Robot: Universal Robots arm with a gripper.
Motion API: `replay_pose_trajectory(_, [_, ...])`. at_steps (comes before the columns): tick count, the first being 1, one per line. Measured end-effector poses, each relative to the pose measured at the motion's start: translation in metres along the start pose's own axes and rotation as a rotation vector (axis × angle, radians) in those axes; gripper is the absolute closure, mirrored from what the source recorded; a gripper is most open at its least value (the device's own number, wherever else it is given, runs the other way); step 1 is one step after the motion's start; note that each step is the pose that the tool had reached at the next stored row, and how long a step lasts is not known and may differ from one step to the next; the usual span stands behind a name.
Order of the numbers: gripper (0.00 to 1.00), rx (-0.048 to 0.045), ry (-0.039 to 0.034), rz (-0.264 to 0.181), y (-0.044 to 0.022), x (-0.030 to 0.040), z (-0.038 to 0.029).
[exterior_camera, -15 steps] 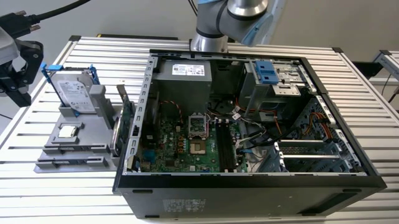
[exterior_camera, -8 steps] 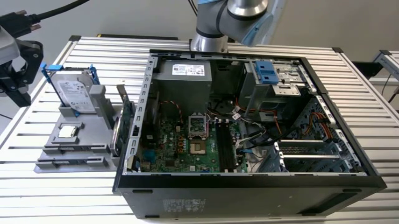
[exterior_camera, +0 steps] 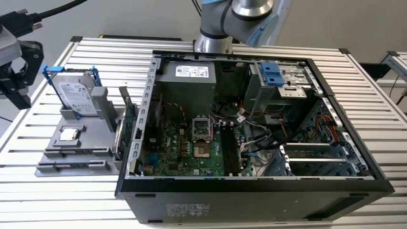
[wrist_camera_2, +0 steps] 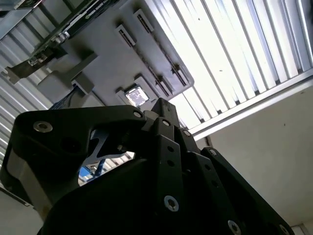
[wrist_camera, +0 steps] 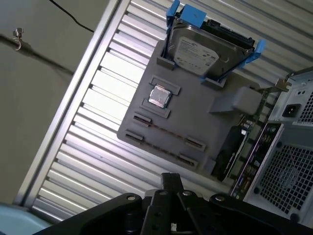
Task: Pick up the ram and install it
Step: 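Pick up the ram and move it above insertion slot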
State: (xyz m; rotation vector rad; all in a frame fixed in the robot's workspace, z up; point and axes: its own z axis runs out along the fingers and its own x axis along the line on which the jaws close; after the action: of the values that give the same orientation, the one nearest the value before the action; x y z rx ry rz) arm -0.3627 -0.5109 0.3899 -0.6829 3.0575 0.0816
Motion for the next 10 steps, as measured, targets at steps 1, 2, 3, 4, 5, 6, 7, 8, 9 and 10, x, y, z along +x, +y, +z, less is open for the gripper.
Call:
replay_pose_trajectory(1, [1.0, -0.0001, 0.0002, -0.003, 0.0001, 0.0002, 0.0])
replay_pose_trajectory(2, [1.0, -0.0002, 0.0005, -0.01, 0.0003, 0.0007, 0.0])
replay_pose_trajectory(3, [1.0, -0.0002, 0.0006, -0.012, 0.0005, 0.001, 0.0])
replay_pose_trajectory(4, [1.0, -0.0003, 0.0006, -0.014, 0.0005, 0.0011, 0.0])
replay_pose_trajectory(5, [1.0, -0.0003, 0.0007, -0.016, 0.0006, 0.0013, 0.0])
replay_pose_trajectory(6, [1.0, -0.0003, 0.0009, -0.017, 0.0007, 0.0013, 0.0])
replay_pose_trajectory(7, [1.0, -0.0004, 0.001, -0.019, 0.0007, 0.0015, 0.0])
replay_pose_trajectory(8, [1.0, -0.0004, 0.0011, -0.022, 0.0008, 0.0016, 0.0])
replay_pose_trajectory(9, [1.0, -0.0004, 0.0012, -0.024, 0.0008, 0.0017, 0.0])
replay_pose_trajectory(10, [1.0, -0.0005, 0.0013, -0.026, 0.0009, 0.0019, 0.0])
